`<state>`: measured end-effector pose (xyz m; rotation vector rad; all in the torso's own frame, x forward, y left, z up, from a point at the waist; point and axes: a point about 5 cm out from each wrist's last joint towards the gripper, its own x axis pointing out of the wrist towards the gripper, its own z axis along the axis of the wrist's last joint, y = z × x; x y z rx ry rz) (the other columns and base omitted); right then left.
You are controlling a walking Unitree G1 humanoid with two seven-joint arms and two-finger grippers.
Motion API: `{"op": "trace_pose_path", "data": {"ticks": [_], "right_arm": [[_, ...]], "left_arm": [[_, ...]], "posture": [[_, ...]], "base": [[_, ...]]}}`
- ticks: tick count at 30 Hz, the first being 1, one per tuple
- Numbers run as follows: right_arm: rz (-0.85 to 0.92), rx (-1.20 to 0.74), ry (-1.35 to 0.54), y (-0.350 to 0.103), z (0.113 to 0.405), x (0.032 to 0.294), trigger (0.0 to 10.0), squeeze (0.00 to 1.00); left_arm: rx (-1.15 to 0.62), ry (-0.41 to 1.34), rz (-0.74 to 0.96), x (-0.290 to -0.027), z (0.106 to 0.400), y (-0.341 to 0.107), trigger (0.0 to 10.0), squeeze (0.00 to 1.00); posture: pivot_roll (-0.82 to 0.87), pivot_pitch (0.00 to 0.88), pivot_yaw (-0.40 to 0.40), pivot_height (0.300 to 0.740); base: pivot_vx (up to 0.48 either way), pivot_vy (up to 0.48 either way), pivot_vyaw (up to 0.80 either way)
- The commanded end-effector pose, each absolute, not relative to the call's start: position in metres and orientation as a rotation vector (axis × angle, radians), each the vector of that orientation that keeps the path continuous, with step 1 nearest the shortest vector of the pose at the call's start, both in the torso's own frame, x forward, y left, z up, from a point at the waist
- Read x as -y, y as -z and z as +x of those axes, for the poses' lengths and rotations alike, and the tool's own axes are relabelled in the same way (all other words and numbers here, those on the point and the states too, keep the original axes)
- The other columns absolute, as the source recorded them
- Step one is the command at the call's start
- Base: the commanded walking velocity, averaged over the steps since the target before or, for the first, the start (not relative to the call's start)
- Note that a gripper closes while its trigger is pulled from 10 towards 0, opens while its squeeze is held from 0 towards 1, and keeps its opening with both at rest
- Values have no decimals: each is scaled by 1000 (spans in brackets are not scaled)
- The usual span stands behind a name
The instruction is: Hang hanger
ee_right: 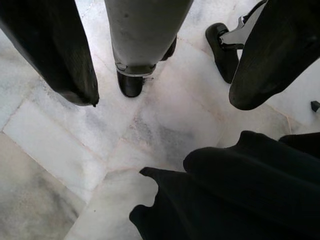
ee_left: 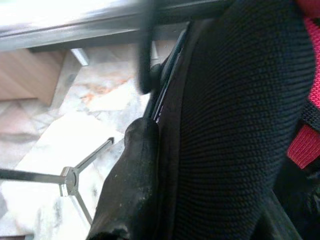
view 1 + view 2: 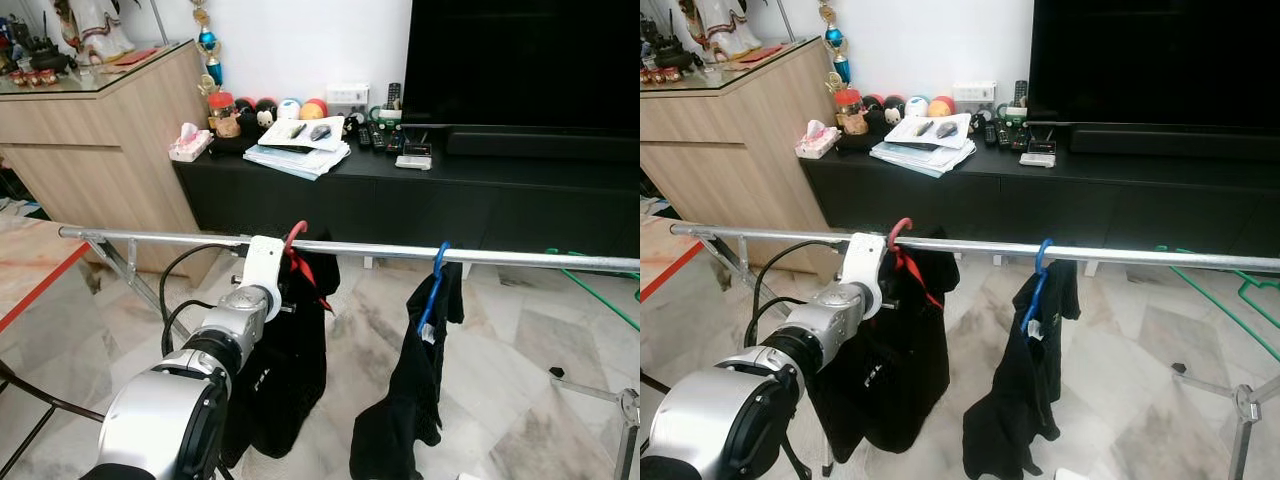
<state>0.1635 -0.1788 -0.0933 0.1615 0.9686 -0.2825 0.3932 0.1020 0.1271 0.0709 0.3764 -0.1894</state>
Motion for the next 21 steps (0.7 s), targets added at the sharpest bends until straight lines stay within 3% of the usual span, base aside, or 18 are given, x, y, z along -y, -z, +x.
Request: {"op": "trace_pose_path", "data": {"ticks": [1, 11, 21], "right_arm": [[155, -965, 277, 93, 164, 180, 10000, 0], [150, -955, 272, 94, 160, 179, 10000, 0], [168, -958, 275, 96, 155, 172, 10000, 0]], "left_arm": [[-351, 217, 93, -96, 397, -137, 10000, 0], [-361, 350, 107, -72, 391, -132, 10000, 0], [-358, 373, 125, -65, 390, -134, 10000, 0]], "posture": [[-141, 23, 113, 740], [-144, 58, 127, 740], [-159, 76, 152, 740]], "base": [[0, 0, 0], [0, 0, 0], [0, 0, 0]]}}
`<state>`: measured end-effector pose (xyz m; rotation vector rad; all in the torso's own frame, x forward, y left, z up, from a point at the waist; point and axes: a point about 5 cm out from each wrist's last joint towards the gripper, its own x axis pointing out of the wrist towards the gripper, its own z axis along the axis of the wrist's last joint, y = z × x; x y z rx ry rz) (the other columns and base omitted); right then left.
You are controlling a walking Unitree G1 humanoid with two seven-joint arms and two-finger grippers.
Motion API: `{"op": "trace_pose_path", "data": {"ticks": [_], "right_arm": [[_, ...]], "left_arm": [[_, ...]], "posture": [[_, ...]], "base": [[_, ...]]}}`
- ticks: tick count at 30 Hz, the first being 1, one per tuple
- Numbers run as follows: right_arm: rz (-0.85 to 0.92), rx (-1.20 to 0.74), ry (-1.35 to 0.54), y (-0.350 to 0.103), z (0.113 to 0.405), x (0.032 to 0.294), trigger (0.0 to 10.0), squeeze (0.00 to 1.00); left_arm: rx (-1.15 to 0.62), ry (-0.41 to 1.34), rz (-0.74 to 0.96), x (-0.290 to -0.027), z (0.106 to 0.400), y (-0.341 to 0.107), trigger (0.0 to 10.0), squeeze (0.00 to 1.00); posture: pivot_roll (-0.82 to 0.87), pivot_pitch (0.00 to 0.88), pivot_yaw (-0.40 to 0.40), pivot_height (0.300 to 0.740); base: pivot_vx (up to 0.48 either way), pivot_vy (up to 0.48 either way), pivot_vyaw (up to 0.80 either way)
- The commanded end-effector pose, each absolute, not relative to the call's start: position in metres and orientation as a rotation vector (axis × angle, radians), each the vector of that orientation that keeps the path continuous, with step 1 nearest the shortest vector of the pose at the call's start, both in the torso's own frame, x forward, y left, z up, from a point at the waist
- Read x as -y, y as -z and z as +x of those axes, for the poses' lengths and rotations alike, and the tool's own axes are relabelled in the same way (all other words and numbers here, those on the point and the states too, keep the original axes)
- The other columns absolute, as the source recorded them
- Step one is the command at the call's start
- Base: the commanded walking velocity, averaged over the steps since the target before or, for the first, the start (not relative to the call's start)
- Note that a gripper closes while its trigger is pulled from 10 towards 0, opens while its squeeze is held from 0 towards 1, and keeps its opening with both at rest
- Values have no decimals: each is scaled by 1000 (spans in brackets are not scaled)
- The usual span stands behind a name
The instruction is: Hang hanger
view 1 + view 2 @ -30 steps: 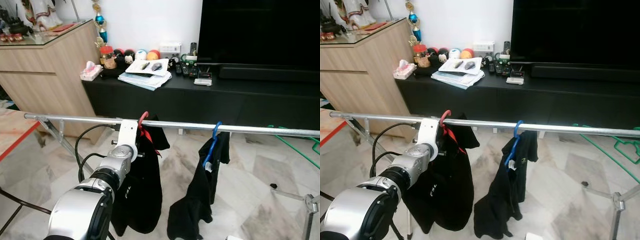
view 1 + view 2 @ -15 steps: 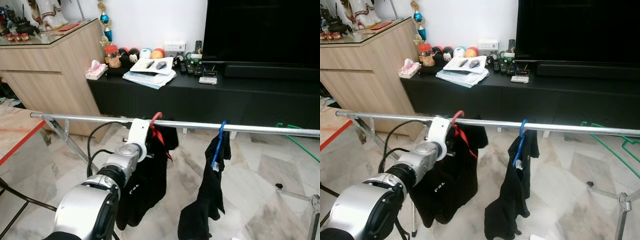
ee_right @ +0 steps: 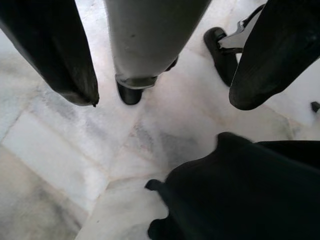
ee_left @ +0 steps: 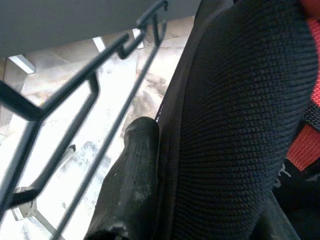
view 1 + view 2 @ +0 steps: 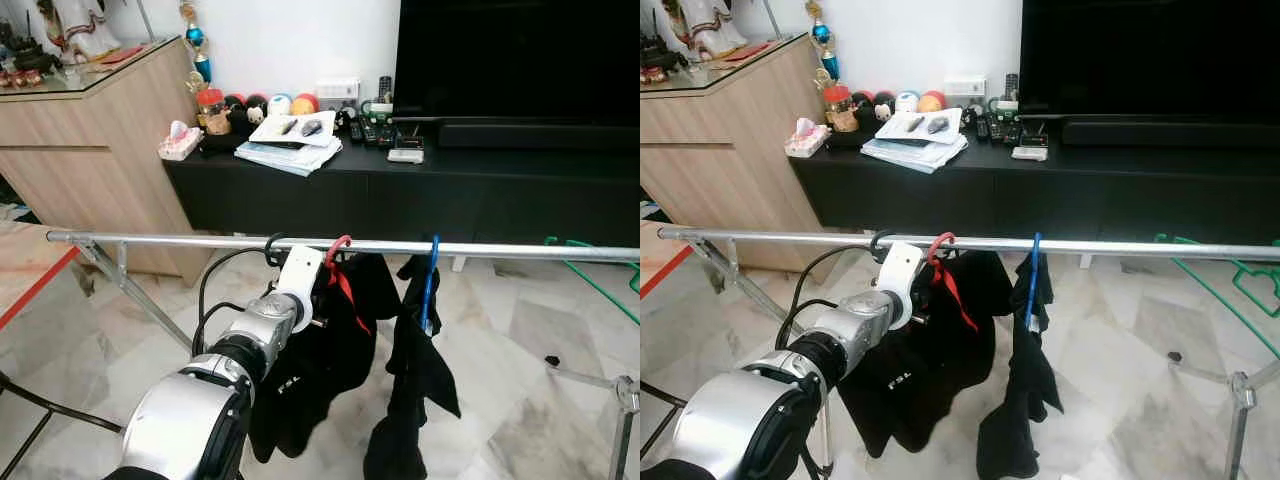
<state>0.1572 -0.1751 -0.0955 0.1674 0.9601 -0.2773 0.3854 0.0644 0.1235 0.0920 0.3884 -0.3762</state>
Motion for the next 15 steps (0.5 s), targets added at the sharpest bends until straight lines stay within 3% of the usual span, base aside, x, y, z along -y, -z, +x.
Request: {"op": "trace_pose_path", "data": {"ticks": [1, 15], "right_arm": [[174, -959, 281, 97, 154, 171, 10000, 0], [157, -962, 299, 98, 147, 180, 10000, 0]], "left_arm": [[-357, 370, 126, -63, 390, -135, 10000, 0], [-362, 236, 9, -69, 395, -140, 10000, 0]], "posture": [[-164, 80, 155, 740], [-199, 105, 136, 740]], "base": [[0, 0, 0], [0, 0, 0]]}}
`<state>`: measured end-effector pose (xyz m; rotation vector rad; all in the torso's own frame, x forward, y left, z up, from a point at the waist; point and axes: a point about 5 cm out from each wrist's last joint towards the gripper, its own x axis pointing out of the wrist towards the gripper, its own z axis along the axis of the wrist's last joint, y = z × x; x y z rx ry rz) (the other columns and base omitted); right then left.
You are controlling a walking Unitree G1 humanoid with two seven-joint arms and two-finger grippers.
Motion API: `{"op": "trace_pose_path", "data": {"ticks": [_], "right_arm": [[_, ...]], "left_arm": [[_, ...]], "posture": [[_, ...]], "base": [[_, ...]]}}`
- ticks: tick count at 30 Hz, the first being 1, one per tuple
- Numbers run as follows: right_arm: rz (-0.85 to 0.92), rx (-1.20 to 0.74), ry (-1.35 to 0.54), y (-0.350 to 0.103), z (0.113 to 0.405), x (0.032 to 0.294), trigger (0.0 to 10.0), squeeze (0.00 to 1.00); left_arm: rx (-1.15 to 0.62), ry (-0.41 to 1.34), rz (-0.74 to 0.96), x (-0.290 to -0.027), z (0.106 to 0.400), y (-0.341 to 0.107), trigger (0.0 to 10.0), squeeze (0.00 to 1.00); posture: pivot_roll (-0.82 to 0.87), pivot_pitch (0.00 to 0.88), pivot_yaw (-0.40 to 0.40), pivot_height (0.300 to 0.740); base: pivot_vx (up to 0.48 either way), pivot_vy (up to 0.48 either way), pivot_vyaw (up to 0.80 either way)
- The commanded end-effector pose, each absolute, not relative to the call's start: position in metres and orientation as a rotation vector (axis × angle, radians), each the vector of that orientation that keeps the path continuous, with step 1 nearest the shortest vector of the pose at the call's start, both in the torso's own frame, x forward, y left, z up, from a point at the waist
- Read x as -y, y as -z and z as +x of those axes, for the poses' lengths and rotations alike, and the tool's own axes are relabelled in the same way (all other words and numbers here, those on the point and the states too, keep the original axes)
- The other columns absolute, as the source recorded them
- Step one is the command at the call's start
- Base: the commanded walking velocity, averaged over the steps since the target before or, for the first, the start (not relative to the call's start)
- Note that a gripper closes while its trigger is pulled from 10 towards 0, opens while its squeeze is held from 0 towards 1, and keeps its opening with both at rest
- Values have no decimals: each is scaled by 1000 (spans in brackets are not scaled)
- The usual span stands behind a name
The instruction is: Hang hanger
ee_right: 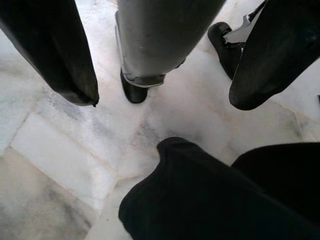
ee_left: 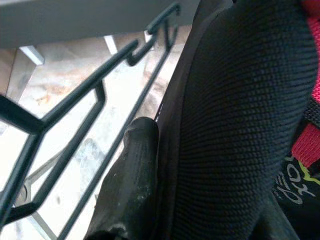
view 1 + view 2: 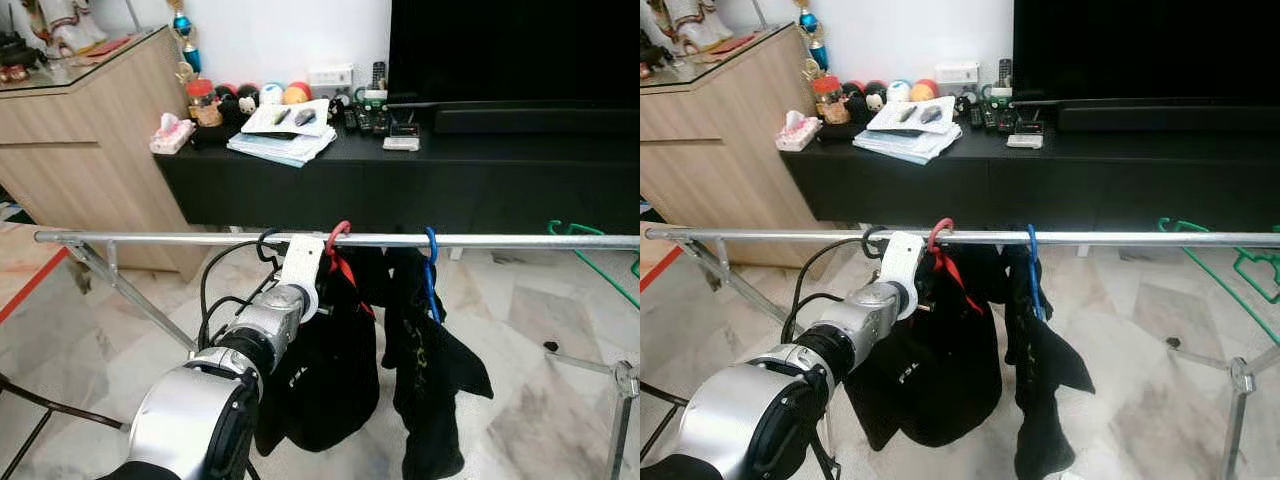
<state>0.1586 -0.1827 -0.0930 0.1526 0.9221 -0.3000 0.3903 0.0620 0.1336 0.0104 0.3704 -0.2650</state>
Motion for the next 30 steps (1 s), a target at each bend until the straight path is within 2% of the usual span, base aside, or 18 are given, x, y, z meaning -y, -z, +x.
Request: {"op": "trace_pose_path", "data": {"ticks": [1, 9, 14, 15, 16, 24, 30], "right_arm": [[155, -962, 300, 98, 147, 181, 10000, 0], [149, -963, 297, 98, 145, 184, 10000, 0], [144, -965, 291, 98, 145, 184, 10000, 0], [143, -965, 290, 98, 146, 184, 10000, 0], [143, -965, 289, 98, 146, 184, 10000, 0], [144, -963, 283, 96, 151, 184, 10000, 0], [143, -962, 278, 94, 158, 186, 10000, 0]], "left_arm": [[-378, 224, 19, -71, 394, -137, 10000, 0], [-458, 174, 44, -81, 388, -121, 10000, 0], [-442, 201, 41, -79, 387, -120, 10000, 0], [-426, 220, 45, -77, 387, -121, 10000, 94], [-408, 233, 47, -77, 388, -122, 10000, 1000], [-362, 267, 45, -83, 389, -124, 10000, 1000], [-301, 315, 67, -105, 389, -124, 10000, 1000]], "posture": [[-201, 107, 134, 740], [-207, 115, 124, 740], [-195, 109, 120, 740], [-195, 109, 120, 740], [-189, 102, 118, 740], [-169, 74, 113, 740], [-147, 35, 101, 740]], "base": [[0, 0, 0], [0, 0, 0], [0, 0, 0], [0, 0, 0], [0, 0, 0], [0, 0, 0], [0, 0, 0]]}}
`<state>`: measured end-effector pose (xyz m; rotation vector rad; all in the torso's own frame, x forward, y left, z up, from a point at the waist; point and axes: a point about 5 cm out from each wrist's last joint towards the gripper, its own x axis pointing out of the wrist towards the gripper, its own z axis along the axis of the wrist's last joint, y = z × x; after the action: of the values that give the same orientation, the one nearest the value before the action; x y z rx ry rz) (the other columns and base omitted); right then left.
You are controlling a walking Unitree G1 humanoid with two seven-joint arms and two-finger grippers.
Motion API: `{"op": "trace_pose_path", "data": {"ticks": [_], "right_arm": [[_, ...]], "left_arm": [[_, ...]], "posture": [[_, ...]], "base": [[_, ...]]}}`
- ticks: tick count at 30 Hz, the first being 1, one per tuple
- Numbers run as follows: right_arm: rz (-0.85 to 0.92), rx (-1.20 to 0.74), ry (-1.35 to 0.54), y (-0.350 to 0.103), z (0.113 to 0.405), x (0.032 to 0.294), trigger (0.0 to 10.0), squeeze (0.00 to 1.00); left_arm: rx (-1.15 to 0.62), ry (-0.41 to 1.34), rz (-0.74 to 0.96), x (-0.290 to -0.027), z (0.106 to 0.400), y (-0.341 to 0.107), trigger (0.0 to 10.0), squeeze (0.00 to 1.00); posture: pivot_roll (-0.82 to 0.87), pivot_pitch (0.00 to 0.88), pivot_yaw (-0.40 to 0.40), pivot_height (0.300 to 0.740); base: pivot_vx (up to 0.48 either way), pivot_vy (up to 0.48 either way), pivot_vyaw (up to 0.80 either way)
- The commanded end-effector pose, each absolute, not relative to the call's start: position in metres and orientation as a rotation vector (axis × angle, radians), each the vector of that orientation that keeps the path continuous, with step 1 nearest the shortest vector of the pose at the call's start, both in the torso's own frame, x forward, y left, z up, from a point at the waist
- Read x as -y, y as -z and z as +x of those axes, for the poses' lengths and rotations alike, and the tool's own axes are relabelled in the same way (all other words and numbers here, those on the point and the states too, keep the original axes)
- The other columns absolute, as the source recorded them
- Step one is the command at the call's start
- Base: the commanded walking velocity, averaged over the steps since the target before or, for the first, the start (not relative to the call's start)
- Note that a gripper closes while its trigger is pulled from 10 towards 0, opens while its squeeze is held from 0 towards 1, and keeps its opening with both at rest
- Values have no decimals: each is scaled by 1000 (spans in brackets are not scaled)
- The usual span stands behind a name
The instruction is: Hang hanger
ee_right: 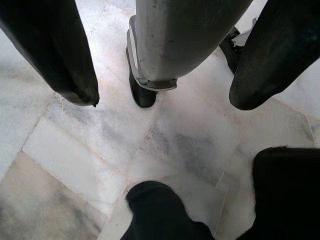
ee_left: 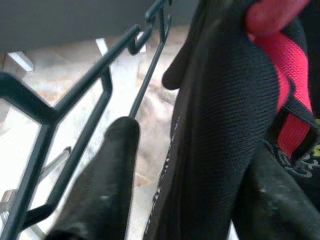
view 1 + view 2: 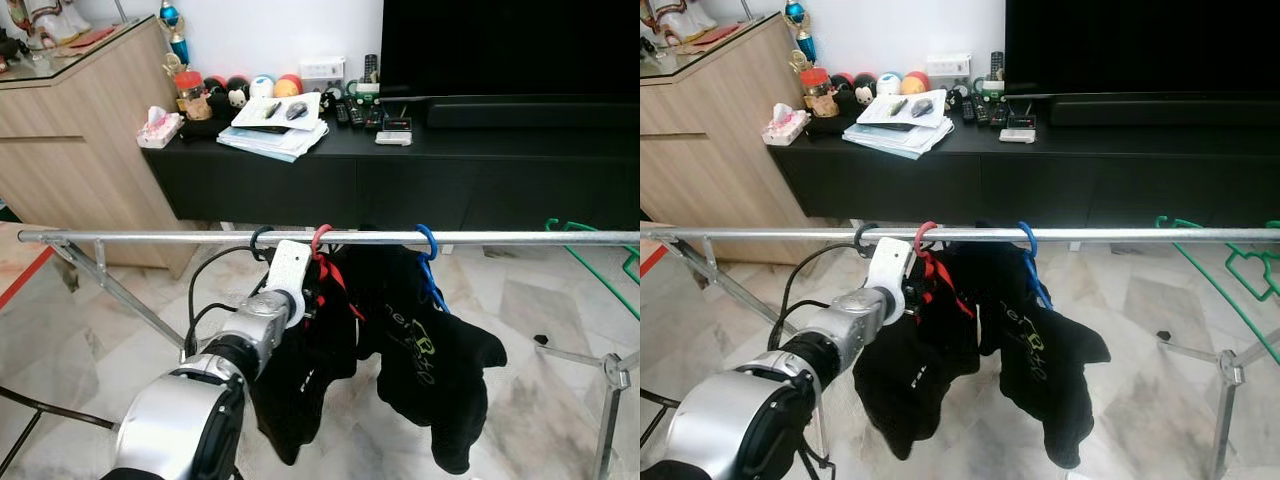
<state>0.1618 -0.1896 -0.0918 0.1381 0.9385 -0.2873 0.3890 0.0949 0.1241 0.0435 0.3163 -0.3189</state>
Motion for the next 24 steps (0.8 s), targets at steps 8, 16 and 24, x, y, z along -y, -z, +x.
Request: {"op": "trace_pose_path", "data": {"ticks": [8, 16, 24], "right_arm": [[123, -964, 260, 91, 165, 191, 10000, 0], [100, -977, 240, 91, 166, 196, 10000, 0], [85, -977, 229, 89, 167, 201, 10000, 0]], "left_arm": [[-186, 373, 82, -144, 375, -122, 10000, 1000], [-229, 485, 185, -179, 317, -105, 10000, 1000], [-465, 434, 194, -219, 262, -55, 10000, 0]], "posture": [[-87, 0, 70, 740], [-40, 0, 53, 740], [-23, 0, 31, 740]], "base": [[0, 0, 0], [0, 0, 0], [0, 0, 0]]}}
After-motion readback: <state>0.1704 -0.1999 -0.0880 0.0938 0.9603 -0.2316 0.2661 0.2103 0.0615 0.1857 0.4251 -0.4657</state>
